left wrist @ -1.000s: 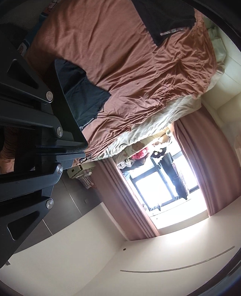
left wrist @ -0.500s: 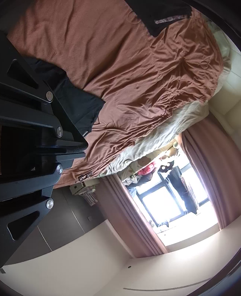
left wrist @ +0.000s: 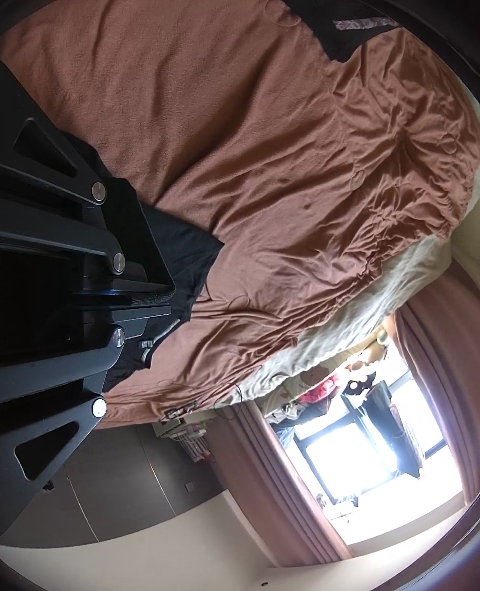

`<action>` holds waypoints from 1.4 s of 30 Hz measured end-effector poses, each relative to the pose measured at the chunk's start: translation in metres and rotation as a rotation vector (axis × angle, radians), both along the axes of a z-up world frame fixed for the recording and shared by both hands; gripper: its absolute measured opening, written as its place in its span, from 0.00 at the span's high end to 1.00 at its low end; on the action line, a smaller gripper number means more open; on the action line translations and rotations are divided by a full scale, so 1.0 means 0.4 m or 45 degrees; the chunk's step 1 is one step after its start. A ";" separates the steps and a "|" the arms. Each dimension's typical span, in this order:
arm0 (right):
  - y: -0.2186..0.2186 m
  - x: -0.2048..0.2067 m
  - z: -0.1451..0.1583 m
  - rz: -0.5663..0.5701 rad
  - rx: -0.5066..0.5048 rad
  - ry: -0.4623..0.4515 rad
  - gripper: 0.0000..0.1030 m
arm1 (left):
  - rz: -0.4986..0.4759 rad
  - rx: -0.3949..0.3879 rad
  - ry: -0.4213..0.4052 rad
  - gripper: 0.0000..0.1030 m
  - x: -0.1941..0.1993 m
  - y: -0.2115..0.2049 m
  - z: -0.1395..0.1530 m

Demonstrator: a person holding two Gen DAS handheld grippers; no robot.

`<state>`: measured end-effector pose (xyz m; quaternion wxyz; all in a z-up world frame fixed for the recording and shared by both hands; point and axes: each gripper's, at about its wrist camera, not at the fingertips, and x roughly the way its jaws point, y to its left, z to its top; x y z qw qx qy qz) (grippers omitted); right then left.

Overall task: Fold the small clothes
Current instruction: 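Lift the hem with both grippers and carry it over toward the collar, then lay the hem down near the collar and open both grippers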

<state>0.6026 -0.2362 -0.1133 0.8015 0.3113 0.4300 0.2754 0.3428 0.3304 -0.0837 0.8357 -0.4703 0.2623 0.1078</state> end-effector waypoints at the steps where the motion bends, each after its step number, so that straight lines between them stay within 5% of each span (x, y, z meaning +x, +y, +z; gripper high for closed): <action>1: 0.010 0.016 -0.009 0.000 -0.011 0.011 1.00 | 0.005 -0.008 0.015 0.98 0.011 0.005 -0.014; 12: 0.066 0.111 -0.092 -0.005 -0.104 0.119 1.00 | 0.072 -0.043 0.189 0.98 0.116 0.032 -0.162; 24: 0.096 0.131 -0.098 0.000 -0.215 0.149 1.00 | 0.058 -0.023 0.465 0.95 0.179 0.043 -0.285; 27: 0.096 0.122 -0.076 0.017 -0.243 0.131 0.89 | 0.053 0.012 0.468 0.71 0.165 0.040 -0.263; 28: 0.092 0.116 -0.064 0.010 -0.264 0.123 0.73 | 0.054 0.029 0.459 0.52 0.158 0.039 -0.253; 29: 0.085 0.108 -0.049 -0.007 -0.287 0.103 0.45 | 0.058 0.051 0.441 0.38 0.149 0.039 -0.239; 31: 0.065 0.087 -0.021 -0.045 -0.308 0.046 0.24 | 0.051 0.102 0.413 0.28 0.135 0.040 -0.213; 36: 0.050 0.040 0.009 -0.014 -0.416 0.011 0.24 | -0.034 0.196 0.441 0.27 0.127 0.037 -0.175; 42: 0.072 -0.020 0.033 0.060 -0.591 -0.045 0.24 | -0.232 0.427 0.543 0.27 0.134 -0.024 -0.161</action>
